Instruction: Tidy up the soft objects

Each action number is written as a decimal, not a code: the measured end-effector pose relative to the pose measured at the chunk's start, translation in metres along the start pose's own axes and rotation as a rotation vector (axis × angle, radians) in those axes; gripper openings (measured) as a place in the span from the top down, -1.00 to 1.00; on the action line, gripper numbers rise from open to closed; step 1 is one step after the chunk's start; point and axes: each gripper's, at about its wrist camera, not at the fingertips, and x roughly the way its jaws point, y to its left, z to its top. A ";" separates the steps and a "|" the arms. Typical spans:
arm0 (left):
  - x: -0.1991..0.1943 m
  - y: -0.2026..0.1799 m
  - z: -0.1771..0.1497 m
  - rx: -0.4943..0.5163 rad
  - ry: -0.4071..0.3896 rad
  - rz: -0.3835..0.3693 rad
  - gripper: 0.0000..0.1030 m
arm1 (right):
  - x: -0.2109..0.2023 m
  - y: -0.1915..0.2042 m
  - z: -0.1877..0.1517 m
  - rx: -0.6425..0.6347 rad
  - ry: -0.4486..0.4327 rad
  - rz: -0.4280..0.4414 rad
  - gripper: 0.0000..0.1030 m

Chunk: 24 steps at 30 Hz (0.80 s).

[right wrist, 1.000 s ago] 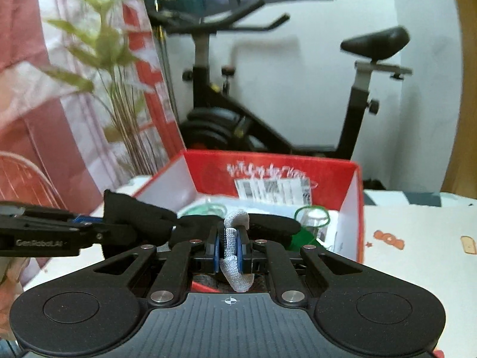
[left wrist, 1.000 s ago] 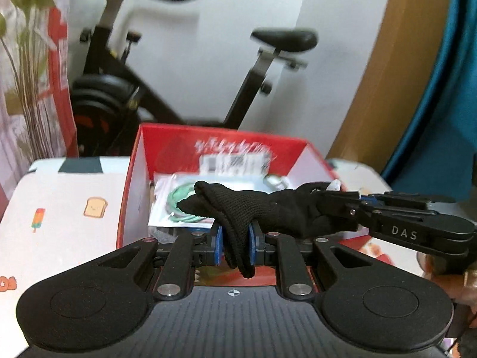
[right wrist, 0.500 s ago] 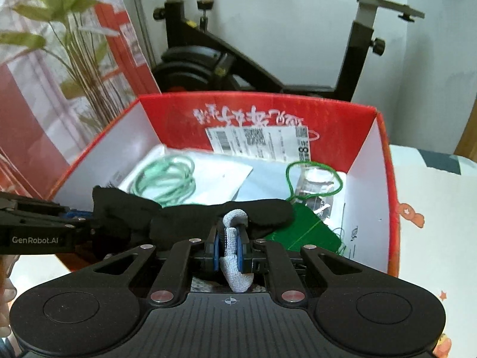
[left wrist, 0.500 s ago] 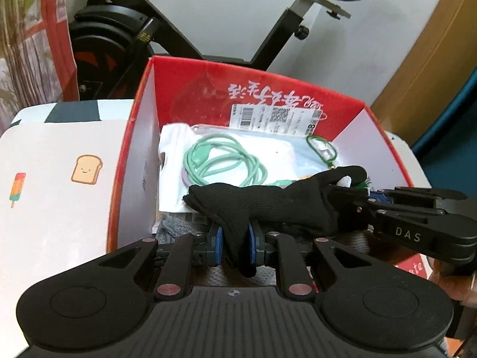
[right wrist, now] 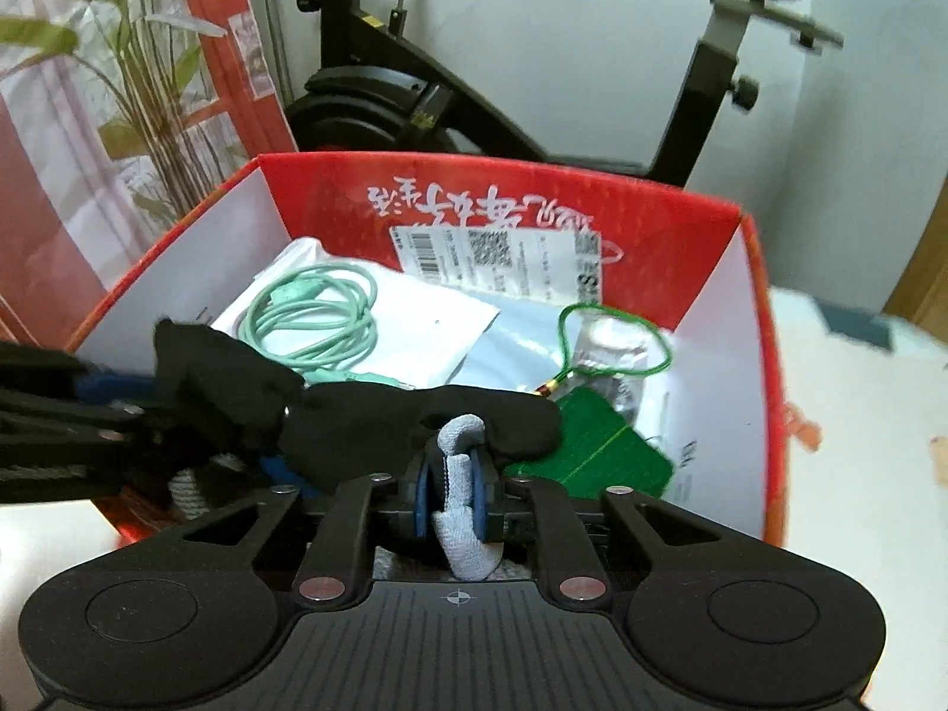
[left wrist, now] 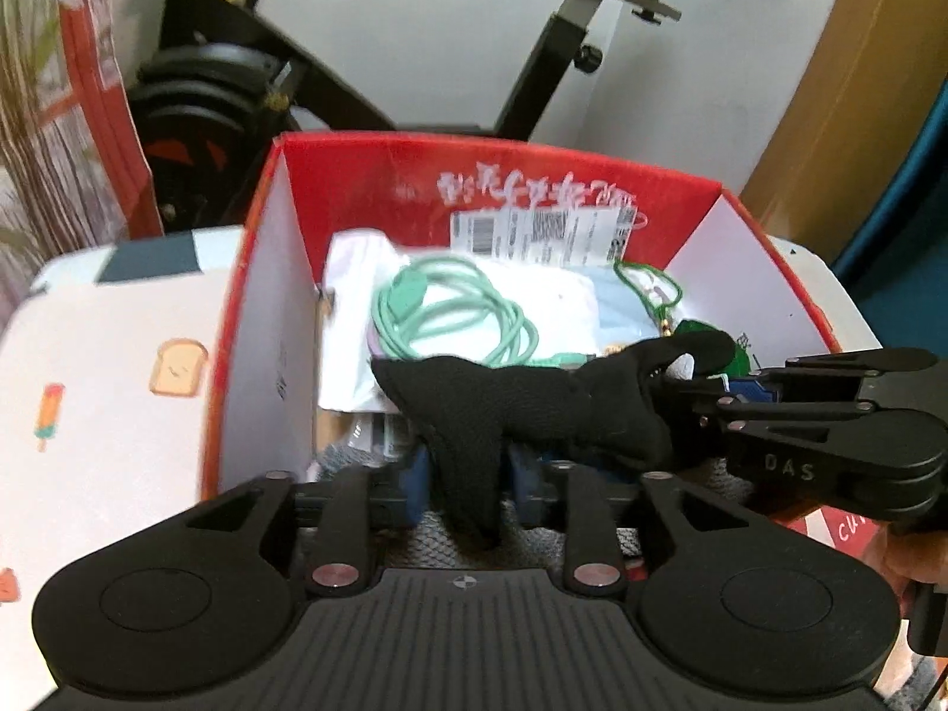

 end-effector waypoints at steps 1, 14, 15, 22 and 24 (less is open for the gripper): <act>-0.007 -0.001 0.000 0.008 -0.020 0.010 -0.19 | -0.004 0.003 0.000 -0.021 -0.011 -0.019 0.69; -0.079 -0.017 -0.010 0.053 -0.285 0.113 -0.92 | -0.067 0.005 -0.043 0.106 -0.327 -0.059 -0.53; -0.083 -0.020 -0.011 0.064 -0.298 0.124 -0.94 | -0.070 0.006 -0.046 0.112 -0.340 -0.058 -0.75; -0.104 -0.038 -0.019 0.084 -0.325 0.284 -1.00 | -0.087 0.007 -0.047 0.086 -0.357 -0.079 -0.99; -0.111 -0.043 -0.022 0.084 -0.333 0.336 -1.00 | -0.091 0.007 -0.046 0.101 -0.348 -0.070 -0.99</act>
